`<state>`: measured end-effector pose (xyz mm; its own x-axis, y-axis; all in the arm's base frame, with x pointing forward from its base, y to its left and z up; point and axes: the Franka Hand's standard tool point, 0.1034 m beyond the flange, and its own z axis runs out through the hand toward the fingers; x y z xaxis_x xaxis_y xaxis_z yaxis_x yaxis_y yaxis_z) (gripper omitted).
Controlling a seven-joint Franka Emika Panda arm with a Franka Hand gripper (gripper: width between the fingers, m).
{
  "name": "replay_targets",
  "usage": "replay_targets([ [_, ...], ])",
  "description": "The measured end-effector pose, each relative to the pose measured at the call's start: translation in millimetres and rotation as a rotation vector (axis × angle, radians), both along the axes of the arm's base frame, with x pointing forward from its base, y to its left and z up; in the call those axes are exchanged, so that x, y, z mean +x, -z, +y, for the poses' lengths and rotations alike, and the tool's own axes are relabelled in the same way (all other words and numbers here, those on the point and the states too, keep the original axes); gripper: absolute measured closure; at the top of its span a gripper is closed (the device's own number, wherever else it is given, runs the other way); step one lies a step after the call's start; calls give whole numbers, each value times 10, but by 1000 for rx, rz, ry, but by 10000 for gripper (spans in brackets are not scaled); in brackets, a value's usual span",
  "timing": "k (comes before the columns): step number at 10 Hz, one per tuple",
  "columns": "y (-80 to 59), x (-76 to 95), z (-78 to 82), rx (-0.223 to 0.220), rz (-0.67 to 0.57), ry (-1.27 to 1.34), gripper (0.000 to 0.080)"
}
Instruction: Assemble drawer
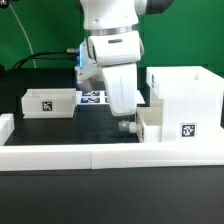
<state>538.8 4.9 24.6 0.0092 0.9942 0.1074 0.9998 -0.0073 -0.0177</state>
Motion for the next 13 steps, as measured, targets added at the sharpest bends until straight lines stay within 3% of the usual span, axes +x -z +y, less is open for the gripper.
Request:
replay_targets([
  [2, 8, -5, 99, 3, 5, 19, 151],
  [10, 24, -12, 181, 3, 14, 40, 151],
  [11, 22, -11, 168, 2, 13, 42, 151],
  [13, 7, -68, -53, -7, 16, 73, 151],
])
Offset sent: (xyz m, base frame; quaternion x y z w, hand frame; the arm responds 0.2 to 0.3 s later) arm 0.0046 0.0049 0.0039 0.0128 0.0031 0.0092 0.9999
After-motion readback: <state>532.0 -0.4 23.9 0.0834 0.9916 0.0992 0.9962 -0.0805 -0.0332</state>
